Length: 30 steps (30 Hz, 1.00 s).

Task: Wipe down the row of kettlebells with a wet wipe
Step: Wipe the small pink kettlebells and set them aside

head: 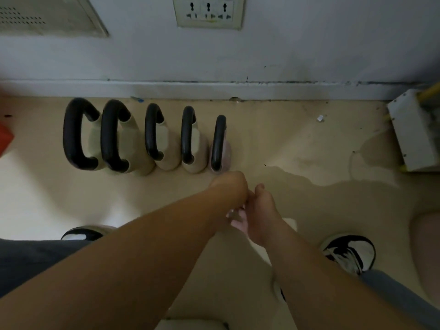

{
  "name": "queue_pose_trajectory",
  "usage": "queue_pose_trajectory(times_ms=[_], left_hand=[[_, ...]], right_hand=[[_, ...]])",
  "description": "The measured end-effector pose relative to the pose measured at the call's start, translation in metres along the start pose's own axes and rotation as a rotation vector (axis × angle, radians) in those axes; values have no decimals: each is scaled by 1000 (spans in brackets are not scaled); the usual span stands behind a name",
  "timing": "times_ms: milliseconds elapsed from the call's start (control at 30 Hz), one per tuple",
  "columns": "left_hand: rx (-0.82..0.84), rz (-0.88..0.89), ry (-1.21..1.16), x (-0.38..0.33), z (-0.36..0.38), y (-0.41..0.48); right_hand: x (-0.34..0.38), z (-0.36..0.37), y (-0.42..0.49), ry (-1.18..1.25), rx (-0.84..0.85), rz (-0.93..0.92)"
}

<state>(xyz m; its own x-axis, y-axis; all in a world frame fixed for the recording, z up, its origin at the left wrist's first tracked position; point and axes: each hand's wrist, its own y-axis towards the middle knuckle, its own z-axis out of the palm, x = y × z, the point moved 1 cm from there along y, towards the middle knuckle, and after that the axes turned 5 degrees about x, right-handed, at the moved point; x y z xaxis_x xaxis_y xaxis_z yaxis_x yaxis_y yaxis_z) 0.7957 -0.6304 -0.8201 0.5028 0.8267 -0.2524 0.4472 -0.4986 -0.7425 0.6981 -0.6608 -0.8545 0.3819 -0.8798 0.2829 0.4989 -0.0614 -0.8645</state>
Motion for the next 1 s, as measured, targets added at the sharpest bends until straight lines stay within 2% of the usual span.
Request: queue_pose_trajectory(times_ms=[67,133,233,300,400,500,633,700,800,900,933,1000], left_hand=[[19,-36,-152,-2,-2,7],[-113,-12,-223,5,9,1],[-324,158,-285,37,54,-28],[-389,264,-277,64,86,-60],[-459,276,-196,88,126,-82],[-455,276,-233,72,97,-74],[-202,50,-494,32,34,-25],[-127,16,-541,25,19,-13],[-207,93,-638,39,36,-36],[-422,207,-613,64,88,-82],[-463,207,-593,73,106,-92],[-415,99,-774,85,127,-103]], right_hand=[[0,2,-1,32,-2,-2],[0,4,-2,4,11,0],[1,5,-2,-91,-18,2],[-1,2,-1,-128,-20,16],[-2,2,2,-151,10,28],[-4,3,5,-151,3,11],[-5,0,3,-195,-31,-18],[-5,2,-2,-262,-47,-12],[-4,7,-4,-338,-89,-16],[-5,10,-3,-296,-66,-18],[-6,9,-2,-300,-54,-8],[-7,7,-2,-379,-20,6]])
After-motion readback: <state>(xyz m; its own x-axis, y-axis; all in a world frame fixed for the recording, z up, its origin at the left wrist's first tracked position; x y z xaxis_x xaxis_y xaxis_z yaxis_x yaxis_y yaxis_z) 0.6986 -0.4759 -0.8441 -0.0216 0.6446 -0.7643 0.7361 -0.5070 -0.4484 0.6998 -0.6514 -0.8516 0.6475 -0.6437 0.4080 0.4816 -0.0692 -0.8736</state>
